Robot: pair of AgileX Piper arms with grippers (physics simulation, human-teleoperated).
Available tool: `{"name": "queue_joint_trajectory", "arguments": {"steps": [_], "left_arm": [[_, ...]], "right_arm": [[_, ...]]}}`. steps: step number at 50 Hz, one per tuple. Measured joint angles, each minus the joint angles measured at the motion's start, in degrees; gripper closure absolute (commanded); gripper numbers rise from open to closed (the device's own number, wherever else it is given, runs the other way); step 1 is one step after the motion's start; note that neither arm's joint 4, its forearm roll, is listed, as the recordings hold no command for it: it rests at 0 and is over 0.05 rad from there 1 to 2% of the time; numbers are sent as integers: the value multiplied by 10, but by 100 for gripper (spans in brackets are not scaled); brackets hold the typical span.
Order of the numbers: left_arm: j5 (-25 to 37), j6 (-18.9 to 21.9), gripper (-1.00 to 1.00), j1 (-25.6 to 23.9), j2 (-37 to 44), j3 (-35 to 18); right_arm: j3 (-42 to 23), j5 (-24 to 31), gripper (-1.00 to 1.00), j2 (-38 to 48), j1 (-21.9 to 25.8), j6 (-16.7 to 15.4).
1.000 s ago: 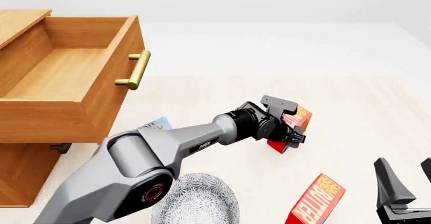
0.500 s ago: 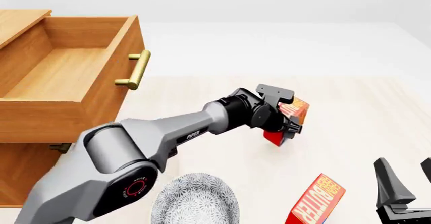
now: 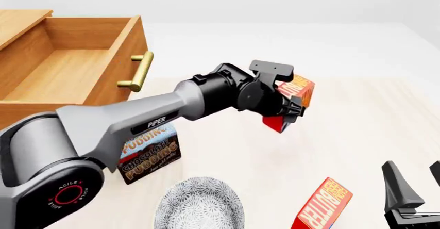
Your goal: Put the butter at the front in the top drawer of the cabinet and close it.
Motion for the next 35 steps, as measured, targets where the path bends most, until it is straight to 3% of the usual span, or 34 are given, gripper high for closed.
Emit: {"name": "queue_joint_trajectory", "arguments": {"steps": [20,35], "left_arm": [[34,28,100,21,-127,74],[101,64,100,65,-184,60]], "right_arm": [[0,1,-100,-1,0,0],[-1,4,-100,-3,0,0]]}}
